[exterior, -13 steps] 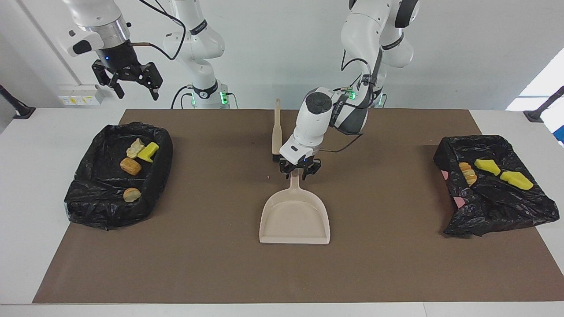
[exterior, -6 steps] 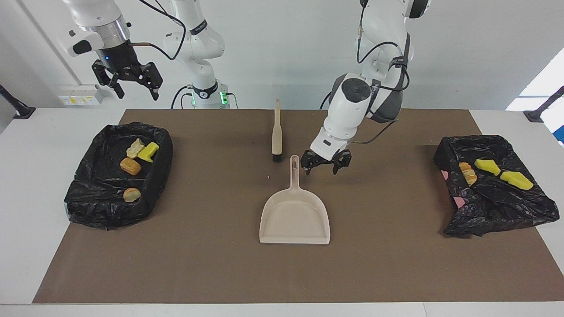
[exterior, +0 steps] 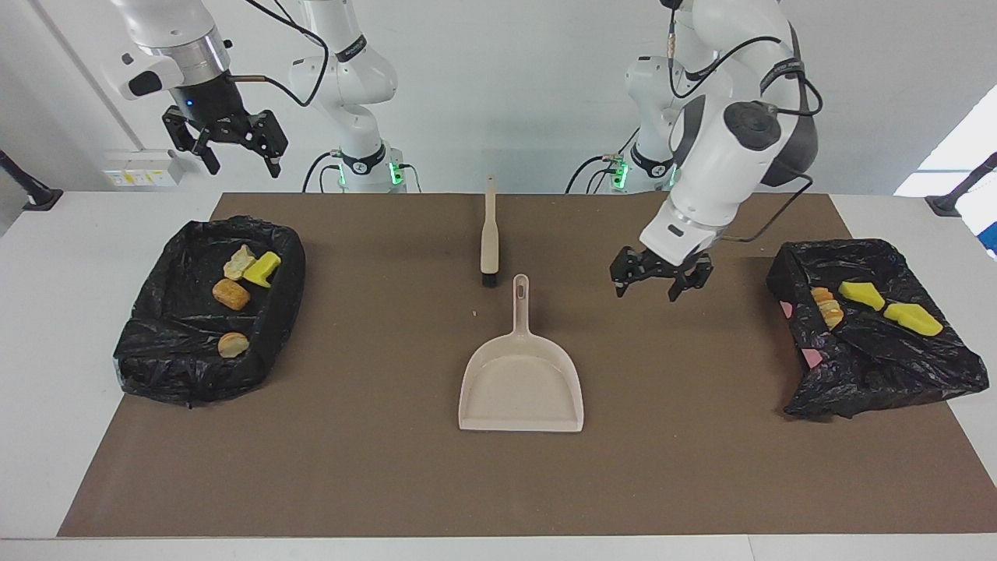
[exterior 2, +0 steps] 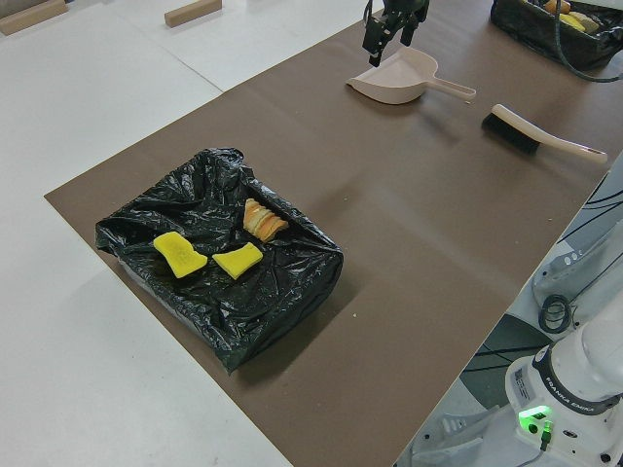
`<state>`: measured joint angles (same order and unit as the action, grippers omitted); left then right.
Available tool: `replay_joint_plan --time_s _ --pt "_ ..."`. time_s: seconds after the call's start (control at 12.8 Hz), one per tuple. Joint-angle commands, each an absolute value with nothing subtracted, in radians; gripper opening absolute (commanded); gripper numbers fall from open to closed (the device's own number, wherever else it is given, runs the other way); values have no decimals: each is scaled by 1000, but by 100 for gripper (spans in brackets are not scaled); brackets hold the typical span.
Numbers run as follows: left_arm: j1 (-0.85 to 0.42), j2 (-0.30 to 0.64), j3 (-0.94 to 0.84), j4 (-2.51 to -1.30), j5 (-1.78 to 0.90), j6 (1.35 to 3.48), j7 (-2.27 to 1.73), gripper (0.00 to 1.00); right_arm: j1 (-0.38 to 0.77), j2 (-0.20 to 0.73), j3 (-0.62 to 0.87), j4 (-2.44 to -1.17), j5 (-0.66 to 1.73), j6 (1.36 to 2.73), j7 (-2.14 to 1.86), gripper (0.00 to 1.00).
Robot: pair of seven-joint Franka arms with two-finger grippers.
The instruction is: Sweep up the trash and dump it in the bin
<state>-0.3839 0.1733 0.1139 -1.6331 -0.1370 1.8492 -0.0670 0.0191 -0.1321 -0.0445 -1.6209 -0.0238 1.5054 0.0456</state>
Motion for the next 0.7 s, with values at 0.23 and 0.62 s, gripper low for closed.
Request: replay_joint_plan --time_s 0.23,0.62 --pt "-224 131 101 -1574 -83 1675 260 100 6 -135 -37 -1617 -14 1502 17 100" --pt "-103 55 103 -1626 -71 1646 282 100 6 -133 -40 -1617 -12 1502 20 100"
